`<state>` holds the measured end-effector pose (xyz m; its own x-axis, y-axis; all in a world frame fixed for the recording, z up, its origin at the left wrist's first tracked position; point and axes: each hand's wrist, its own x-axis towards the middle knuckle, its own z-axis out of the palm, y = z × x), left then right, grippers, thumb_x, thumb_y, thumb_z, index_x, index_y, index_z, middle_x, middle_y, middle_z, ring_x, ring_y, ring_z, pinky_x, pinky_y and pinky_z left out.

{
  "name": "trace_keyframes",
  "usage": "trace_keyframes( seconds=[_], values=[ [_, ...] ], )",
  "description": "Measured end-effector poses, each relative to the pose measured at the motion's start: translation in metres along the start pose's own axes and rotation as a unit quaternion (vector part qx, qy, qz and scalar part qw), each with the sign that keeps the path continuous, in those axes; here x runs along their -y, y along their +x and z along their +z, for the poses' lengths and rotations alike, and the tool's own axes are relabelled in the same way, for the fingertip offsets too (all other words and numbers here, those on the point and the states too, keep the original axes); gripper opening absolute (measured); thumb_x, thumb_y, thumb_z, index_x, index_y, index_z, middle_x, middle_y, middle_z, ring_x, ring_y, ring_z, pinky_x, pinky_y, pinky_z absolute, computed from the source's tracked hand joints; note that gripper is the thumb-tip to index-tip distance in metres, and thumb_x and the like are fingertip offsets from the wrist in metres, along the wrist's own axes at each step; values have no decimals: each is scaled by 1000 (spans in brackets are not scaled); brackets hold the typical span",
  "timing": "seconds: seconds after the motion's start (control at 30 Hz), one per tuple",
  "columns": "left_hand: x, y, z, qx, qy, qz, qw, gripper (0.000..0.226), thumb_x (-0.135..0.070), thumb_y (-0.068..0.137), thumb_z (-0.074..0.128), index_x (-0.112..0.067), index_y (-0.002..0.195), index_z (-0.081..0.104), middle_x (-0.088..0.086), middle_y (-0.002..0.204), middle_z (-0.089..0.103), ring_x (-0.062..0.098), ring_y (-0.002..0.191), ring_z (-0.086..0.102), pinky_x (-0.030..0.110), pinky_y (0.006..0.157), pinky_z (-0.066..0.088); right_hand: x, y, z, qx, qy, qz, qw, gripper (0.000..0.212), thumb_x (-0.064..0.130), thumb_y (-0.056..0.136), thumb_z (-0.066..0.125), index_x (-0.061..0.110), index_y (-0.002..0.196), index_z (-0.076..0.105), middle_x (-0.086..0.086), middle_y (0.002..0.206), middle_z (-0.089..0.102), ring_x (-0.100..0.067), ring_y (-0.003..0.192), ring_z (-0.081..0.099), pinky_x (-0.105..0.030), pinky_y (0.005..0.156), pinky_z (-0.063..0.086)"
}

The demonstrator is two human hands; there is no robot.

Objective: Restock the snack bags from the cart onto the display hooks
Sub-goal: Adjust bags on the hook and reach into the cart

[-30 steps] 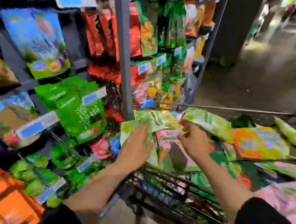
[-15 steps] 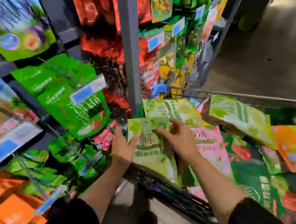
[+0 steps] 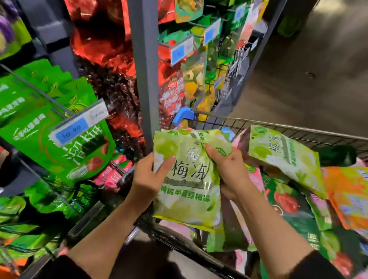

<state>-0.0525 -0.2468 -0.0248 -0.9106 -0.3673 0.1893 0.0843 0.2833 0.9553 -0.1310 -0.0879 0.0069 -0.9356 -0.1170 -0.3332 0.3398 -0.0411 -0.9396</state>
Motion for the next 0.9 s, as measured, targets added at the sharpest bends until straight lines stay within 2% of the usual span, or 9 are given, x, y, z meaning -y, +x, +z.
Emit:
trace_keyframes(
  seconds=[0.13, 0.2, 0.27, 0.4, 0.47, 0.57, 0.67, 0.77, 0.9],
  values=[
    [-14, 16, 28, 24, -46, -40, 998, 28, 0, 91, 59, -23, 106, 59, -20, 100, 65, -15, 89, 61, 4, 79, 44, 10, 10, -19, -47, -50, -29, 997, 79, 62, 56, 83, 1, 100, 60, -22, 98, 69, -31, 83, 71, -48, 74, 59],
    [-14, 25, 38, -2, -33, -51, 998, 22, 1, 90, 61, -16, 103, 61, -13, 95, 66, -17, 80, 61, 4, 74, 45, 17, 10, -33, -73, -116, -92, 986, 49, 53, 72, 78, 8, 70, 60, 1, 63, 66, -14, 58, 60, -28, 59, 49],
    [-15, 31, 47, -31, -15, -57, 998, 17, 1, 88, 63, -13, 98, 63, -11, 88, 65, -16, 71, 59, 8, 66, 45, 19, 5, -50, -97, -135, -153, 974, 56, 51, 87, 62, 6, 57, 47, -3, 51, 44, -13, 53, 42, -28, 54, 31],
    [-9, 33, 48, -82, 29, -73, 994, 10, -2, 86, 67, -2, 96, 65, 5, 88, 66, 11, 73, 59, 17, 64, 40, -8, 12, -94, -234, -336, -95, 907, 36, 42, 91, 55, 9, 83, 67, -13, 85, 70, -30, 84, 64, -38, 73, 46],
    [-1, 29, 44, -106, 50, -82, 990, 14, -2, 85, 68, 6, 96, 65, 9, 90, 65, 13, 76, 57, 19, 65, 40, -25, 15, -108, -202, -402, -13, 893, 26, 27, 87, 63, 6, 102, 63, -16, 103, 69, -34, 96, 62, -36, 75, 45],
    [6, 13, 39, -127, 66, -66, 988, 9, 4, 84, 67, 8, 92, 64, 8, 83, 63, -10, 63, 58, 6, 59, 41, -36, 18, -108, -162, -342, 41, 925, 46, 28, 77, 75, 5, 111, 54, -13, 102, 66, -32, 95, 63, -38, 78, 49],
    [7, 3, 34, -152, 84, -78, 982, 10, 4, 82, 69, 10, 82, 61, 12, 75, 62, -5, 58, 56, 5, 58, 38, -37, 24, -105, -166, -228, 41, 958, 59, 41, 54, 83, 11, 102, 65, -6, 92, 73, -26, 83, 69, -42, 76, 57],
    [2, -1, 30, -157, 83, -106, 978, 11, -3, 83, 71, -1, 80, 61, 7, 71, 58, -8, 58, 55, 15, 61, 45, -27, 21, -106, -100, -89, 72, 988, 44, 15, 58, 87, -11, 88, 67, -22, 83, 72, -24, 61, 63, -36, 62, 54],
    [-8, -9, 28, -127, 10, -196, 972, 18, -24, 85, 71, -9, 85, 61, 10, 80, 63, 21, 71, 58, 35, 71, 49, -15, 11, -116, 5, -24, 83, 996, 24, -4, 67, 77, -9, 89, 69, -36, 101, 65, -33, 78, 60, -43, 75, 50]
  ],
)
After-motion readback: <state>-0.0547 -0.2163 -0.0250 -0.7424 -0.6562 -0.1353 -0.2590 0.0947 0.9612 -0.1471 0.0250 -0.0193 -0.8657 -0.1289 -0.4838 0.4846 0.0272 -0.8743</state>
